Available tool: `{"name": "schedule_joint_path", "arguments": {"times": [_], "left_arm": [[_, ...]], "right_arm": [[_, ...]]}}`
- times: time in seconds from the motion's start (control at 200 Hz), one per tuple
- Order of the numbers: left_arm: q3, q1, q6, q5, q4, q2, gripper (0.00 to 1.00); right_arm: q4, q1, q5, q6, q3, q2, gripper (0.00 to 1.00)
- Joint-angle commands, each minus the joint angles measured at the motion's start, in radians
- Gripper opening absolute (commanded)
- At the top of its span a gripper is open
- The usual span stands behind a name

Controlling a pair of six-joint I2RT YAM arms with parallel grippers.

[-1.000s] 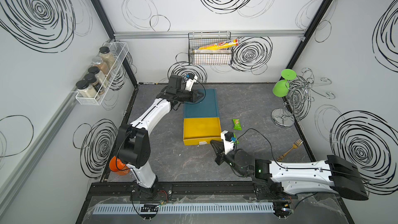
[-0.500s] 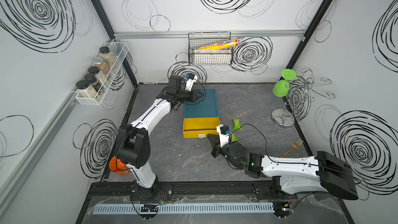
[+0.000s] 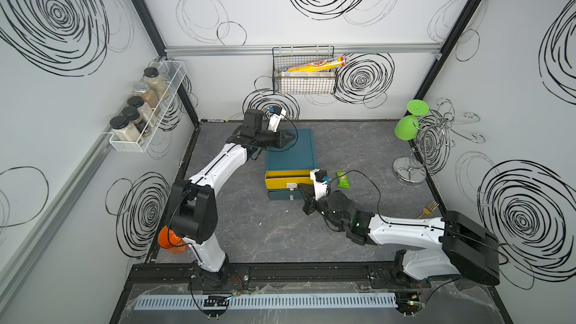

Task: Take the cookies out of the drawer
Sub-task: Close the drawer in the storage box.

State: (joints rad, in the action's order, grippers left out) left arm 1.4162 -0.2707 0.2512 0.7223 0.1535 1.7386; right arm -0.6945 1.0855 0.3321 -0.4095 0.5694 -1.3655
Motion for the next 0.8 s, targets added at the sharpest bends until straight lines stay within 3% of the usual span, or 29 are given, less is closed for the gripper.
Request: {"name": "schedule_joint_path", "arguments": {"times": [0.0, 0.411, 0.796], "left_arm": [[-0.081, -0.028, 0.012, 0.010, 0.158, 0.103, 0.03], [-0.100, -0.042, 0.023, 0.012, 0.137, 0.106, 0.03], [-0.109, -0.055, 0.039, 0.011, 0.121, 0.108, 0.03]], "right_arm": [[-0.045, -0.028, -0.043, 0.012, 0.043, -0.018, 0.00], [-0.070, -0.081, -0.127, 0.015, 0.076, -0.077, 0.00], [-0.066, -0.105, -0.129, 0.009, 0.072, -0.086, 0.00]]}}
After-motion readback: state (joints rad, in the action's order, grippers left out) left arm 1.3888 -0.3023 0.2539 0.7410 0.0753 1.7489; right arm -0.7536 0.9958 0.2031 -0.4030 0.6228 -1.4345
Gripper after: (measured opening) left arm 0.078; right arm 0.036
